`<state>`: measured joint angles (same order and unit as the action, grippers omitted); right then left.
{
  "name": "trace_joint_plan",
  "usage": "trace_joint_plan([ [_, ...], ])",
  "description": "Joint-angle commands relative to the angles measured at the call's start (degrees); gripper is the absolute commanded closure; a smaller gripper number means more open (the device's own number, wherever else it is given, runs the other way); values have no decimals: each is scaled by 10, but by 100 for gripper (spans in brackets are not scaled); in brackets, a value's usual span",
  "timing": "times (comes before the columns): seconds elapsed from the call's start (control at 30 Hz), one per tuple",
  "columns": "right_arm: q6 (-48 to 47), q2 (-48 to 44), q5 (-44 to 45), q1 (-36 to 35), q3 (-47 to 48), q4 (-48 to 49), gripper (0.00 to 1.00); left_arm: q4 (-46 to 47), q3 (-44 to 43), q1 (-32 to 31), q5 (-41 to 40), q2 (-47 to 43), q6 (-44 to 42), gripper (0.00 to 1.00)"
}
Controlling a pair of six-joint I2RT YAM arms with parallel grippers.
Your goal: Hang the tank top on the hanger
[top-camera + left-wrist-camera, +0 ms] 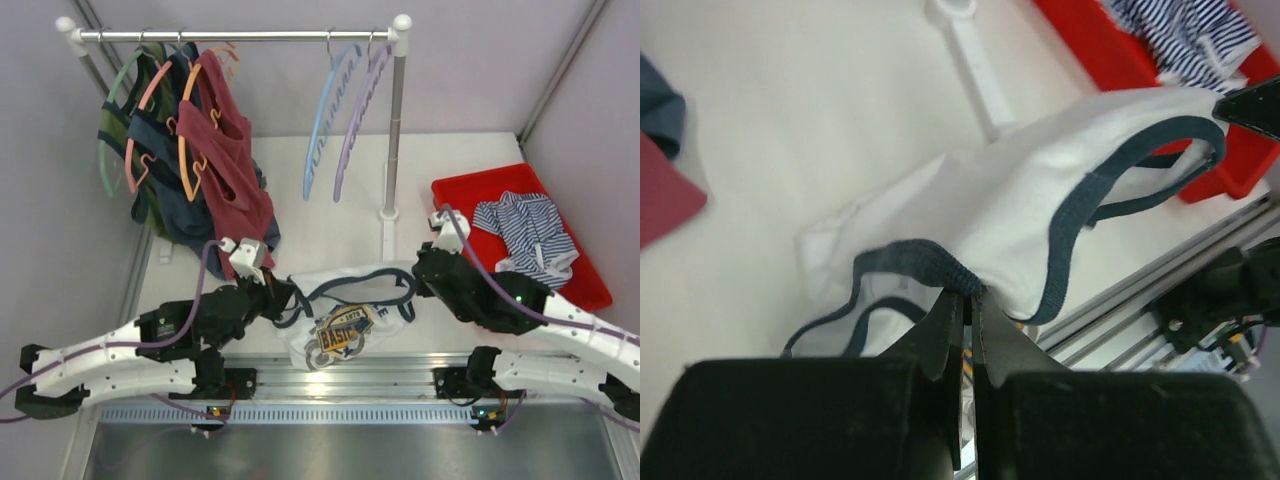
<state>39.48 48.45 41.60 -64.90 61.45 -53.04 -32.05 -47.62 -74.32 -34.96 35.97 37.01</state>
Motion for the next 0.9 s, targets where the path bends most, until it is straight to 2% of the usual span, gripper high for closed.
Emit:
trace_joint_plan([
  [0.0, 75, -3, -81, 52, -86, 68, 100, 41, 62, 1, -2, -13, 88, 100],
  [0.07, 52, 14, -163, 97, -133, 112, 100, 51, 77, 14, -13, 1, 90, 100],
  [0.13, 28, 41, -202, 152, -156, 169, 100, 71, 96, 43, 7, 25, 79, 100],
  [0.23, 9, 81, -231, 195, -171, 213, 100, 134, 135, 169, 150, 42, 54, 100],
  [0.27, 4, 100, -247, 203, -167, 223, 100, 151, 146, 241, 225, 44, 48, 100],
  [0.37, -2, 125, -270, 230, -160, 260, 100, 199, 166, 352, 307, 67, 21, 100],
  [0.47, 9, 162, -300, 264, -155, 293, 100, 228, 154, 417, 382, 128, -3, 100],
  [0.57, 30, 192, -322, 284, -155, 330, 95, 252, 134, 437, 418, 181, -16, 100],
  [0.6, 36, 193, -322, 285, -155, 336, 90, 255, 124, 439, 422, 199, -21, 100],
  [0.63, 37, 192, -324, 284, -155, 340, 78, 254, 119, 441, 427, 207, -23, 100],
  [0.7, 30, 181, -327, 284, -157, 346, 68, 245, 107, 446, 428, 220, -26, 100],
  [0.73, 24, 175, -327, 284, -157, 340, 60, 238, 106, 451, 429, 220, -26, 100],
  [0.8, 16, 149, -319, 285, -159, 320, 58, 227, 104, 453, 430, 212, -29, 100],
  [0.87, 12, 127, -312, 283, -168, 309, 60, 218, 103, 458, 427, 205, -31, 100],
])
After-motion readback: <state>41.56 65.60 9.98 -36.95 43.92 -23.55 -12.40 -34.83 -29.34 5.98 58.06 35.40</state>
